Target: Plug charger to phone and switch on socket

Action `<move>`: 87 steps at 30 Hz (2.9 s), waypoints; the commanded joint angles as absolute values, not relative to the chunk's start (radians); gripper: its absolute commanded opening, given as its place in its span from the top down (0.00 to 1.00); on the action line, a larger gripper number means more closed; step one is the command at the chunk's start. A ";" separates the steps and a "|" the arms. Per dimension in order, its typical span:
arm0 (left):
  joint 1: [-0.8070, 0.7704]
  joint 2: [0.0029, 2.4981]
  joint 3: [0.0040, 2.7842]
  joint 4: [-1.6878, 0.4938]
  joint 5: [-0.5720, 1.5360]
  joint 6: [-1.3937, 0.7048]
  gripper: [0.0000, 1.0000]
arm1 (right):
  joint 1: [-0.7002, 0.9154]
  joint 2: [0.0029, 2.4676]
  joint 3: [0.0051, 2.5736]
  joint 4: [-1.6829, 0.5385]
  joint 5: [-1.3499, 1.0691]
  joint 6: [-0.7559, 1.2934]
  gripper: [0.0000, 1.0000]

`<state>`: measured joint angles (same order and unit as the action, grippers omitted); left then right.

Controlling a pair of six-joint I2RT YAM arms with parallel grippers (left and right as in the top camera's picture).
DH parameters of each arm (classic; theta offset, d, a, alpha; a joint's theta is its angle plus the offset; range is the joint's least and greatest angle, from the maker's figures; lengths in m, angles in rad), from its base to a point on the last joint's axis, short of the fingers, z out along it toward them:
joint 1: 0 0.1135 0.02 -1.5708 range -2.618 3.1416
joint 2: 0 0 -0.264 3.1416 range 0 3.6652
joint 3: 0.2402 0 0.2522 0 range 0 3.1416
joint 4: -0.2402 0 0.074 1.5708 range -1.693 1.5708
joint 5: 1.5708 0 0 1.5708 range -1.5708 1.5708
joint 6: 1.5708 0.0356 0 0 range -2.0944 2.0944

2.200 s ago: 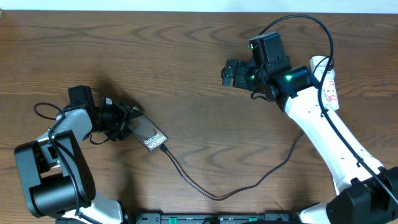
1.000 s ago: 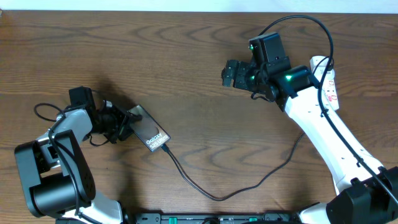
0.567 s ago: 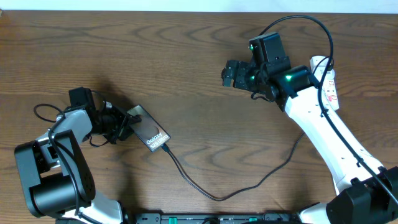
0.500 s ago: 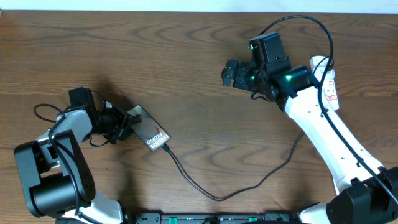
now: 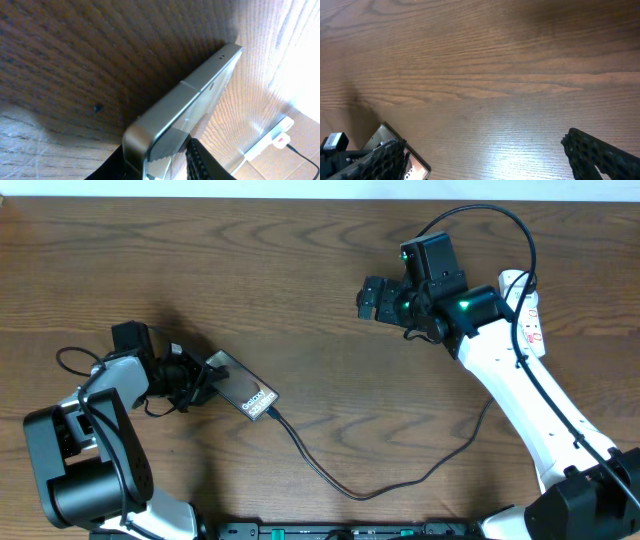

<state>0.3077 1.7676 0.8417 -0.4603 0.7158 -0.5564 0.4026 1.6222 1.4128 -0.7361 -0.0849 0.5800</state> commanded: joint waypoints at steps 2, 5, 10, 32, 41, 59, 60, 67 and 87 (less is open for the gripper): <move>0.308 1.828 0.791 -0.486 0.529 -0.576 0.65 | 0.408 1.621 1.425 -0.736 -0.069 0.567 0.01; 0.308 1.828 0.791 -0.486 0.529 -0.576 0.63 | 0.408 1.621 1.425 -0.736 -0.069 0.567 0.01; 0.308 1.828 0.791 -0.486 0.529 -0.576 0.62 | 0.408 1.621 1.425 -0.736 -0.069 0.567 0.01; 0.308 1.828 0.791 -0.493 0.529 -0.576 0.56 | 0.408 1.621 1.425 -0.737 -0.069 0.567 0.01; 0.308 1.828 0.791 -0.497 0.529 -0.576 0.49 | 0.408 1.621 1.425 -0.737 -0.069 0.567 0.01; 0.308 1.747 0.797 -0.406 0.652 -0.410 0.07 | 0.408 1.621 1.425 -0.753 -0.069 0.567 0.01; 0.308 1.723 0.797 -0.390 0.672 -0.404 0.07 | 0.408 1.621 1.425 -0.753 -0.069 0.567 0.01; 0.308 1.426 0.825 -0.356 0.681 -0.382 0.07 | 0.407 1.621 1.425 -0.786 -0.069 0.567 0.01; 0.308 1.011 0.842 -0.306 0.654 -0.344 0.07 | 0.086 1.617 1.996 -1.249 -0.340 0.245 0.01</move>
